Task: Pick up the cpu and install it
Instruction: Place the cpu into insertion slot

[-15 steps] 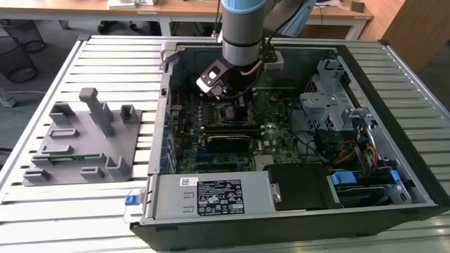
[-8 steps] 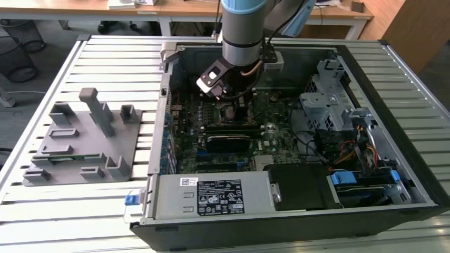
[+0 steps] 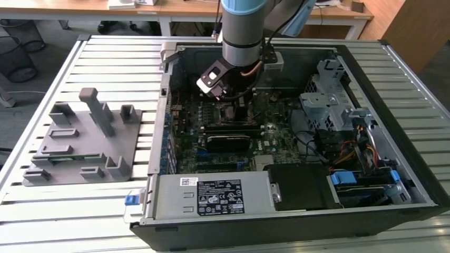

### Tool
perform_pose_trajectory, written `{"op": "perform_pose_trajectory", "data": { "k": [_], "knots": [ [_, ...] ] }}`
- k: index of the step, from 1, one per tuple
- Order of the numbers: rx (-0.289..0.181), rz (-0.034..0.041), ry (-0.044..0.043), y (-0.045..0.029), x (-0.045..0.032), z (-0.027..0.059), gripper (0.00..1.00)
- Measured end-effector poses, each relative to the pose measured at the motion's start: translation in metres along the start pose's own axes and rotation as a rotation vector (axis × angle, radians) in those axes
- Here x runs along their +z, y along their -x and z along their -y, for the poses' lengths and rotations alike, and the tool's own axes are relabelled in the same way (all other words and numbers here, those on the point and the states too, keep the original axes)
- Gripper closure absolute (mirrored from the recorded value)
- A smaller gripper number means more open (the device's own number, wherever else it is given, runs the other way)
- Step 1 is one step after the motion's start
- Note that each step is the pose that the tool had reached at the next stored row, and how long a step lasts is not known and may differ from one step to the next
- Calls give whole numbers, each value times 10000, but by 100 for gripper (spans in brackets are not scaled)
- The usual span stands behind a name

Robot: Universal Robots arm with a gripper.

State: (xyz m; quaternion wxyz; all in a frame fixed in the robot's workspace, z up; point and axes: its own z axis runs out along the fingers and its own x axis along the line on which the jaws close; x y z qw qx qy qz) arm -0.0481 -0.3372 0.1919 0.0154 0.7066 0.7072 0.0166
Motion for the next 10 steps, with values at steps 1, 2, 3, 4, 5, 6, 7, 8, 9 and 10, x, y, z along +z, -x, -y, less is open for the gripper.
{"op": "perform_pose_trajectory", "data": {
  "k": [1,2,3,4,5,6,7,8,9,10],
  "knots": [
    [0,3,-3,1,-1,1,39],
    [0,7,-5,1,-3,1,39],
    [0,8,-6,2,-3,1,39],
    [0,9,-6,2,-3,1,39],
    [0,9,-7,2,-3,1,39],
    [0,10,-7,2,-3,1,39],
    [0,9,-7,2,-4,1,39],
    [-1,11,-8,2,-8,1,39],
    [0,10,-7,2,-15,1,39],
    [0,10,-7,2,-24,0,39]
  ]
}}
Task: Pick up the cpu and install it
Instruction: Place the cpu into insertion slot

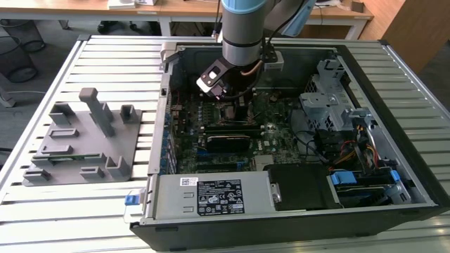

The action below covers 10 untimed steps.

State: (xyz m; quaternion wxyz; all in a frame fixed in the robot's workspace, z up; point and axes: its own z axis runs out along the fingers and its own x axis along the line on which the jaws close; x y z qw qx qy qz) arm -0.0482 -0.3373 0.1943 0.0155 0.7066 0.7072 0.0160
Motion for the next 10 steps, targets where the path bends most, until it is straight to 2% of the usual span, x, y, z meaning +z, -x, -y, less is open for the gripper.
{"op": "perform_pose_trajectory", "data": {
  "k": [10],
  "knots": [
    [0,0,-9,0,-111,-5,40]
  ]
}}
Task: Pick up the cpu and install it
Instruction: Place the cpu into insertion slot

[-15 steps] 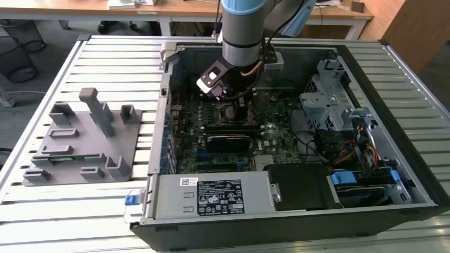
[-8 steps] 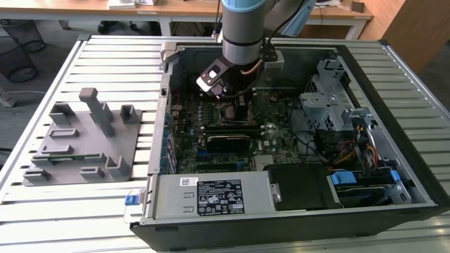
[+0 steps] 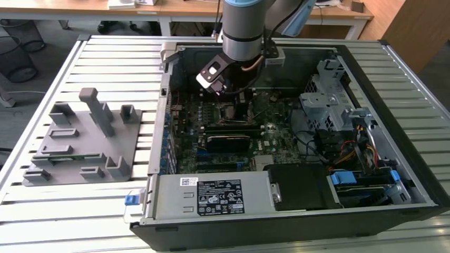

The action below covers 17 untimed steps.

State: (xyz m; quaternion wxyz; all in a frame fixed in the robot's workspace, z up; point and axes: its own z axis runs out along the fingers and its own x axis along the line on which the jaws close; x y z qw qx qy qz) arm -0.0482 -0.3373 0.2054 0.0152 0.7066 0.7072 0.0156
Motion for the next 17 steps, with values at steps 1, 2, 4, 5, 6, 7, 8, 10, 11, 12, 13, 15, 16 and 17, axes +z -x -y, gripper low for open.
{"op": "perform_pose_trajectory", "data": {
  "k": [1,2,4,5,6,7,8,10,11,12,13,15,16,17],
  "knots": [
    [0,0,0,0,-9,0,40],
    [0,0,-3,0,-18,-1,46],
    [-1,1,-8,0,-33,-2,58],
    [0,1,-10,0,-40,-2,58],
    [0,1,-10,0,-46,-2,64],
    [0,2,-11,0,-53,-3,64],
    [0,3,-12,0,-59,-3,70],
    [0,1,-12,-1,-68,-4,76],
    [0,1,-13,-1,-70,-4,82],
    [0,2,-14,0,-73,-4,82],
    [0,2,-14,0,-76,-4,88],
    [0,2,-15,0,-82,-4,89],
    [0,2,-16,0,-85,-4,89],
    [0,2,-16,0,-87,-5,89]
  ]
}}
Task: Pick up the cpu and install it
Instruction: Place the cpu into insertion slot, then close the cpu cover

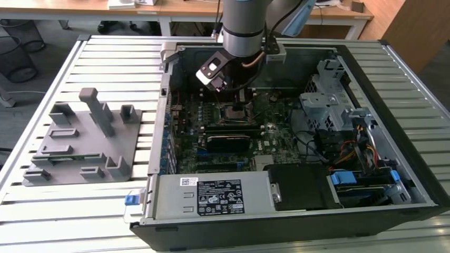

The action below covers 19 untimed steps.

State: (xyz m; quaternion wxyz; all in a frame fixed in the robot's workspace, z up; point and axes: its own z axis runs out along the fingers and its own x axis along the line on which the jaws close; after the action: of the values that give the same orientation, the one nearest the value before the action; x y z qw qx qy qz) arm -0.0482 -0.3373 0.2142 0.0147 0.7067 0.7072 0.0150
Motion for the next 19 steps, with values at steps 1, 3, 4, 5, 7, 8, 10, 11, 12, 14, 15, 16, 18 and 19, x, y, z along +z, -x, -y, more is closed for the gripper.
{"op": "perform_pose_trajectory", "data": {
  "k": [1,3,4,5,7,8,10,11,12,14,15,16,18,19],
  "knots": [
    [0,-1,0,0,-1,0,89],
    [0,3,-3,0,-9,-1,89],
    [0,3,-4,1,-15,-1,89],
    [0,1,-3,0,-18,-1,89],
    [1,1,-3,0,-26,-2,89],
    [1,-1,-2,0,-27,-2,89],
    [1,-1,-2,0,-28,-2,89],
    [1,3,-4,0,-31,-2,89],
    [1,6,-6,0,-37,-2,89],
    [1,0,-2,0,-39,-2,89],
    [1,4,-4,0,-44,-2,89],
    [1,5,-5,0,-49,-2,89],
    [1,3,-3,0,-57,-3,89],
    [0,3,-2,0,-57,-3,89]
  ]
}}
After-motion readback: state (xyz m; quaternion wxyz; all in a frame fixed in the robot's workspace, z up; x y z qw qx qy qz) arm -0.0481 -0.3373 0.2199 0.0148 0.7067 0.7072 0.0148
